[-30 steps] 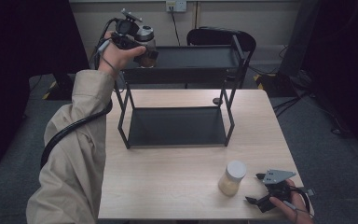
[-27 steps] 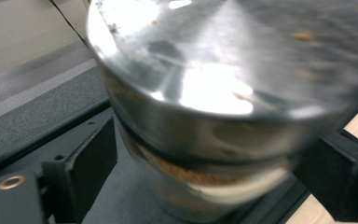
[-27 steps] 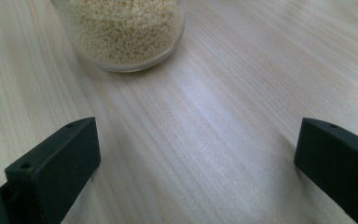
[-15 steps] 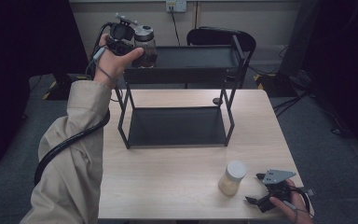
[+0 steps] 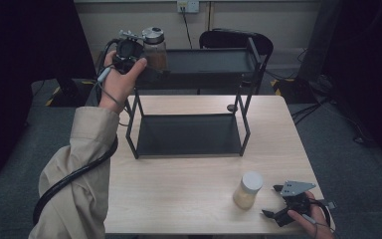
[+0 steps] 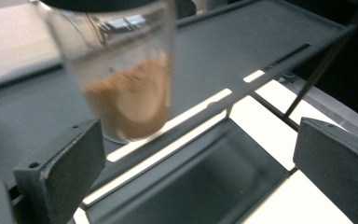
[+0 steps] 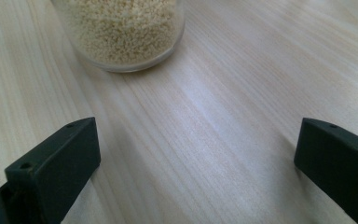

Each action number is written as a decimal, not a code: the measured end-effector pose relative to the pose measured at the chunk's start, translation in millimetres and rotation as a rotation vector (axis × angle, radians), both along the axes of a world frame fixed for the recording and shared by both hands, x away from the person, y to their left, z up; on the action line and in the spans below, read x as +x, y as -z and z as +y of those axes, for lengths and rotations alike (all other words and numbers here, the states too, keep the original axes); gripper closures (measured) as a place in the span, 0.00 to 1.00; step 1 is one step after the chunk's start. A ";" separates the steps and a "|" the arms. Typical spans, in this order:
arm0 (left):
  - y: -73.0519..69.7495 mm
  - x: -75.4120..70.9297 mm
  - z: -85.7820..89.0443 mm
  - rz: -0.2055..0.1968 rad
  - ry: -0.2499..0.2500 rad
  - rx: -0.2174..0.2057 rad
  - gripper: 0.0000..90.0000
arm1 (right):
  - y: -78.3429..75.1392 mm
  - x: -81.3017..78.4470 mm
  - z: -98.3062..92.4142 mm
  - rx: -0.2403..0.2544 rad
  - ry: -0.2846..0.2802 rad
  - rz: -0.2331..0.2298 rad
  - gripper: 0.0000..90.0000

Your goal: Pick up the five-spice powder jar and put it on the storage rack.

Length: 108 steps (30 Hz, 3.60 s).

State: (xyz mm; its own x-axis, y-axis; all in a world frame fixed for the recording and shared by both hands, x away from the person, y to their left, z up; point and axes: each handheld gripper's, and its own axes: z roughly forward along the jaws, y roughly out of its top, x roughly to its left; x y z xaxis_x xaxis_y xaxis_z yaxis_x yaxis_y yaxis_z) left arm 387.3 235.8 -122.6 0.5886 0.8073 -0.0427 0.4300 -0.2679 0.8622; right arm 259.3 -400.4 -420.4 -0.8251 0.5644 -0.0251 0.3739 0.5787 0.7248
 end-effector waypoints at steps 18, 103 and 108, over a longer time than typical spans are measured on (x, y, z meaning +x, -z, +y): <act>60.7 -11.1 4.0 0.029 0.048 -0.068 0.02 | 0.0 -0.1 0.0 0.000 0.000 0.000 0.00; 283.9 -81.3 39.4 0.176 0.082 0.075 0.02 | -0.1 -0.6 0.1 -0.001 0.003 0.001 0.00; 288.2 -89.0 45.4 0.180 0.080 0.100 0.02 | -0.2 -0.6 0.1 -0.001 0.003 0.001 0.00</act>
State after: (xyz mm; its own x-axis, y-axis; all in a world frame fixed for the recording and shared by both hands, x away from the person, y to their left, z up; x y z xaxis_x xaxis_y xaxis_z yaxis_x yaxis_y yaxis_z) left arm 298.2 281.2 -410.7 0.6412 0.7638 -0.0749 0.5483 -0.3876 0.7410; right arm 258.7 -400.3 -420.3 -0.8232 0.5671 -0.0250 0.3764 0.5783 0.7238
